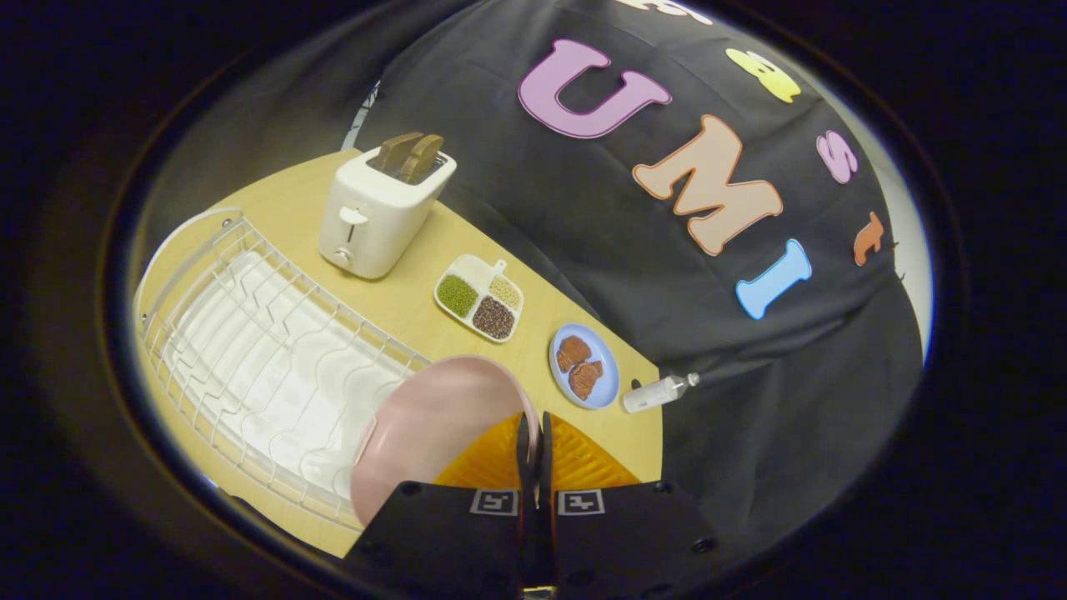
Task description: Take the plate from the dish rack, then take the spoon from the basket and place it into the plate.
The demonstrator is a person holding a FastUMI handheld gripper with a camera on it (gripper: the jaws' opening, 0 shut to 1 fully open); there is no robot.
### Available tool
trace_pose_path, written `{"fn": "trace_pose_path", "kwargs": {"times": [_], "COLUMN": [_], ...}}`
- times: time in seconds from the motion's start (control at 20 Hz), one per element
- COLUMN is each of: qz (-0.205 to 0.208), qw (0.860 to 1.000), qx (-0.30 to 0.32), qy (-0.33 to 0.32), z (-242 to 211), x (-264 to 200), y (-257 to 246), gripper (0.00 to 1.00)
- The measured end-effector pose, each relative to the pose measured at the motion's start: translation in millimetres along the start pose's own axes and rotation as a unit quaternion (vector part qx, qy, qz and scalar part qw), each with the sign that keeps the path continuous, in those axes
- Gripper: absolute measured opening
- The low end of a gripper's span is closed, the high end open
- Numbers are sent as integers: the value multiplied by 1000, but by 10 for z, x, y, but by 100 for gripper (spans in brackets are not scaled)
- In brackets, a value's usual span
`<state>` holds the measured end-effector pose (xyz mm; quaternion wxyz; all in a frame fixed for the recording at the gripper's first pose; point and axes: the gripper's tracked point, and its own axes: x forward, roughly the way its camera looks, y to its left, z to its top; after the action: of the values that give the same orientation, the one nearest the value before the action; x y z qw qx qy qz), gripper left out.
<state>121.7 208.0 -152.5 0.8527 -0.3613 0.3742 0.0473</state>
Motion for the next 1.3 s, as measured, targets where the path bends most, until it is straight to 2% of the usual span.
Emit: {"fn": "trace_pose_path", "kwargs": {"times": [0.35,0.45,0.7,1.05,1.3], "qz": [-3,-25,-18,-10,-15], "qw": [1000,999,999,998,992], "qx": [-15,-26,-4,40,104], "qy": [-7,-15,-29,-52,-71], "z": [86,144,144,-102,-368], "x": [-27,-79,-184,-434,-568], "y": [13,-155,-264,-551,-963], "gripper": [3,3,3,3,3]}}
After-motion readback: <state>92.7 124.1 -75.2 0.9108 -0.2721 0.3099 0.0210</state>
